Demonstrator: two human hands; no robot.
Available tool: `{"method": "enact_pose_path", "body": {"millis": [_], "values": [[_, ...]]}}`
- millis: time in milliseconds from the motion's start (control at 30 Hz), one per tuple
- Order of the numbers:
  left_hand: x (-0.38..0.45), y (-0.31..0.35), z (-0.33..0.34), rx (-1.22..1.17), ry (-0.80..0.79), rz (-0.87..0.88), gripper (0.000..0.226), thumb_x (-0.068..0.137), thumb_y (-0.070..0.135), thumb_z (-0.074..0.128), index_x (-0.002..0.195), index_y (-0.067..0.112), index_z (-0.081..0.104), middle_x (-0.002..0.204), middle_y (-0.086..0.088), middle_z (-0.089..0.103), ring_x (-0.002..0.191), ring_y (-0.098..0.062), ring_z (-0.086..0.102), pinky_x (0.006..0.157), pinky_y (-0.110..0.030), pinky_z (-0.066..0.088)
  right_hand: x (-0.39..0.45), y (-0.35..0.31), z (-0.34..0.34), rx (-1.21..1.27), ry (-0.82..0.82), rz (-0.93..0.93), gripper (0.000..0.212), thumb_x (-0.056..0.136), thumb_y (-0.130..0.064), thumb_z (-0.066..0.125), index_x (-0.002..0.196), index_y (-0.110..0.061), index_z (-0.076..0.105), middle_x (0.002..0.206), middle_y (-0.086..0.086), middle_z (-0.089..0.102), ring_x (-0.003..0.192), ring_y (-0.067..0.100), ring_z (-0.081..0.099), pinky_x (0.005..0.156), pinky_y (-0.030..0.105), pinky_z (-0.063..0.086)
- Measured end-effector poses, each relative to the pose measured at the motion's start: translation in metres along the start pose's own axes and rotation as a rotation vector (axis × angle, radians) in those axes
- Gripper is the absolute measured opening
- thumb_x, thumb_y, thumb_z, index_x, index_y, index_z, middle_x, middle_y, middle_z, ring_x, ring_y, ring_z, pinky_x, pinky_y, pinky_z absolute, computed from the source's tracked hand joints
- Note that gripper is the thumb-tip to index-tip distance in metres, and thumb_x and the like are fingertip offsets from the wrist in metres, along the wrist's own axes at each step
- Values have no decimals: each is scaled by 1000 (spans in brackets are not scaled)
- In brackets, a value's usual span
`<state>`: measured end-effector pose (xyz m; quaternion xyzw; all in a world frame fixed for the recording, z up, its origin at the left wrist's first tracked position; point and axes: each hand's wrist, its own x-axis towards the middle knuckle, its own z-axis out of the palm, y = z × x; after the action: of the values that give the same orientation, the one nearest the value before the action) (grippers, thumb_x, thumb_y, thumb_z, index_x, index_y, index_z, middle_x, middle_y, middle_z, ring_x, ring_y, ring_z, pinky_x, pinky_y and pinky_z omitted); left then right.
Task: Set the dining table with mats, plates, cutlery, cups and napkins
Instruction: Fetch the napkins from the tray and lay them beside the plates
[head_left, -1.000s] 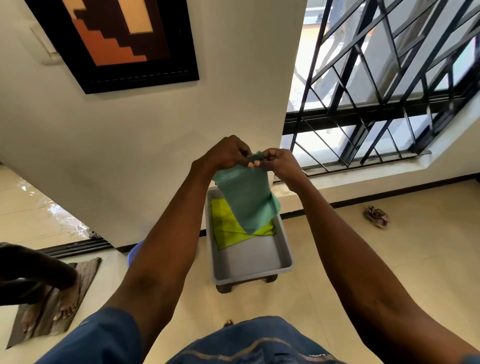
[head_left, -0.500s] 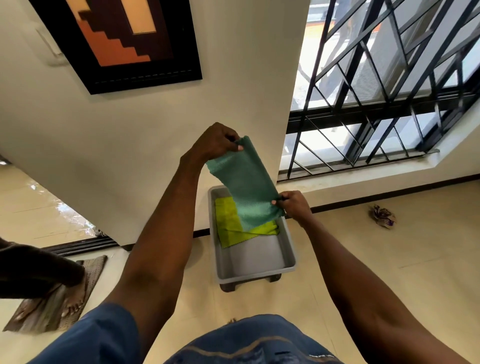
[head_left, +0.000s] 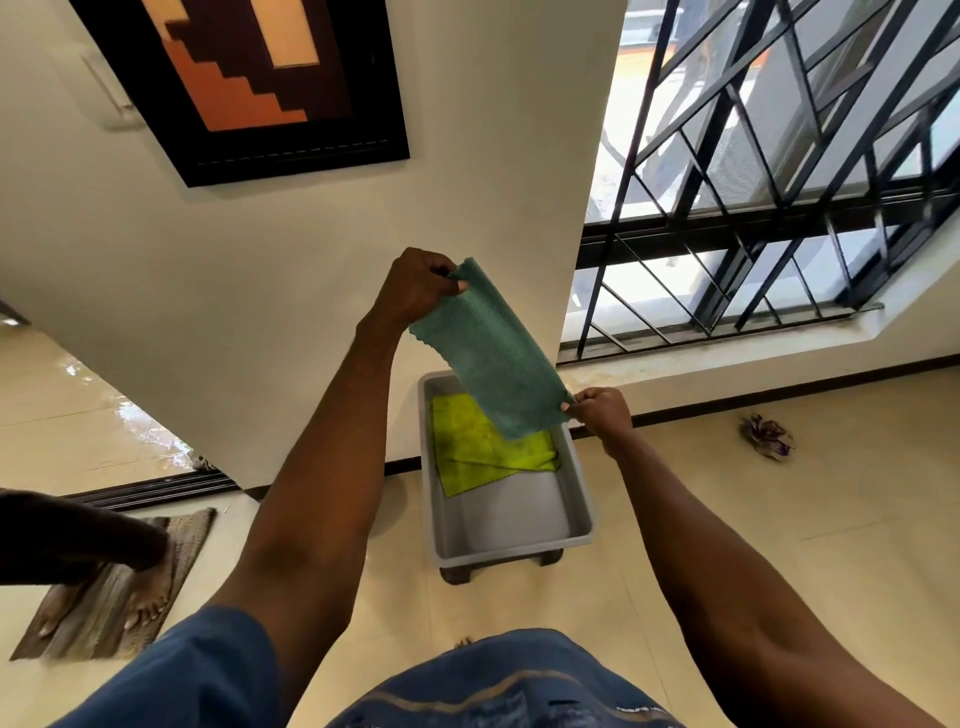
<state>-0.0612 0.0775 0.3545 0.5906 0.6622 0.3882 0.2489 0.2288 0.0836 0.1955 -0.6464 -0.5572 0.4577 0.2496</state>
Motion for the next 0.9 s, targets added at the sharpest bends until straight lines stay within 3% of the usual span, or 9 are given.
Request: {"method": "enact_pose_path", "body": {"millis": [100, 267, 367, 433, 500, 633, 767, 900], "values": [[-4, 5, 6, -15, -34, 28, 16, 83, 18, 76, 92, 5, 74, 84, -10, 68, 75, -12, 57, 72, -25, 43, 6, -16, 2, -265, -86, -52, 15, 85, -11, 70, 94, 0, 74, 95, 14, 71, 85, 24, 62, 73, 31, 47], [2, 11, -6, -12, 11, 45, 13, 83, 17, 76, 92, 7, 74, 78, -1, 66, 68, -3, 55, 64, -14, 42, 6, -18, 2, -281, -90, -124, 25, 88, -22, 71, 91, 2, 75, 88, 19, 71, 76, 28, 63, 69, 32, 47], [1, 7, -3, 49, -26, 42, 13, 82, 15, 77, 89, 4, 74, 68, 3, 61, 64, -1, 50, 59, -12, 37, 9, -14, 1, -390, -184, -63, 31, 92, -28, 65, 104, 0, 73, 104, 14, 71, 97, 28, 64, 87, 38, 53], [-1, 6, 2, 36, -40, 33, 11, 81, 15, 77, 88, 6, 74, 72, 0, 64, 67, -5, 53, 64, -17, 40, 8, -17, 3, -441, -186, -23, 31, 92, -29, 64, 112, -5, 70, 116, 10, 68, 99, 21, 61, 81, 29, 51], [-3, 10, 4, 43, -83, 42, 8, 81, 16, 77, 87, 11, 75, 74, 1, 65, 68, -5, 55, 66, -20, 41, 0, -38, 5, -422, -229, -38, 38, 84, -23, 74, 117, -5, 65, 118, 6, 64, 99, 20, 58, 80, 28, 46], [-1, 28, 4, 150, -251, 89, 15, 80, 14, 78, 95, 13, 77, 85, -1, 70, 77, -6, 60, 71, -19, 45, -14, -93, 7, -96, -298, -321, 74, 74, -16, 83, 139, -8, 49, 135, 9, 57, 125, 24, 52, 102, 40, 44], [4, 43, 1, 219, -404, 124, 14, 78, 14, 79, 92, 14, 77, 85, -2, 72, 78, -7, 60, 78, -26, 46, -12, -127, 10, -30, -398, -395, 56, 69, -18, 86, 120, -11, 66, 117, 5, 70, 111, 24, 64, 101, 48, 48], [8, 54, -9, 229, -442, 137, 19, 79, 14, 79, 97, 10, 77, 85, 0, 71, 67, 8, 58, 67, -9, 44, -14, -130, 18, -29, -456, -378, 43, 68, -29, 85, 106, -12, 71, 108, 8, 73, 101, 28, 68, 96, 52, 51]]}}
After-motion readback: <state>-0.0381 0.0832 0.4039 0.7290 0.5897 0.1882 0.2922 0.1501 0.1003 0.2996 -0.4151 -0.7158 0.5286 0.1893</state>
